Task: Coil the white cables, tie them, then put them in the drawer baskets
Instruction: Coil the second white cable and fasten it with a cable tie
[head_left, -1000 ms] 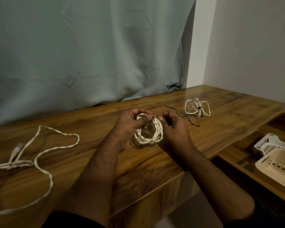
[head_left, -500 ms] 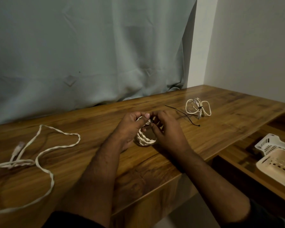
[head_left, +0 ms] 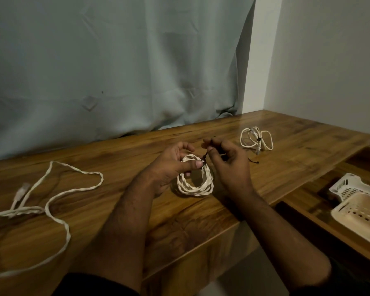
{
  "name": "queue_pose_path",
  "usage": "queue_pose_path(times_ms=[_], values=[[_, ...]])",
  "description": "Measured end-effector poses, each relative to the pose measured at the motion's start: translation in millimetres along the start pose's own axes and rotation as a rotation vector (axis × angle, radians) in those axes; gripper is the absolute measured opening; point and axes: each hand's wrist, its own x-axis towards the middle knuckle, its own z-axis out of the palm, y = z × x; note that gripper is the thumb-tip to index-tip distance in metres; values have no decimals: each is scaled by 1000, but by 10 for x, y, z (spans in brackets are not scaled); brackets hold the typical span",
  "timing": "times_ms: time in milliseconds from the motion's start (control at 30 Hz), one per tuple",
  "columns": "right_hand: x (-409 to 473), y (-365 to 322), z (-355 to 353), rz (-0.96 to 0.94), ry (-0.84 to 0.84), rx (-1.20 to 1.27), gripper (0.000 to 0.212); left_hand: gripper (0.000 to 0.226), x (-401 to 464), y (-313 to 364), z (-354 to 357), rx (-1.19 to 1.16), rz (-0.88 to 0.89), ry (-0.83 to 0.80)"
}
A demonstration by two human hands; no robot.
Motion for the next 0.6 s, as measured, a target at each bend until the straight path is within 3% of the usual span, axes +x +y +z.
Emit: queue_pose_path(times_ms=[233,367,500,600], values=[[-67,-128,30,-44,-190,141,25,46,-25,-5,-75,-107,-6,-73],[-16,-87,-6,89,-197,319,24,41,-39,7,-103,-117,-18,-94],[57,1,-54,157,-182,384,16,32,-37,27,-99,11,-27,-135],[83,41,-148,209,-278,397,15,25,-47,24,-70,132,-57,-160]])
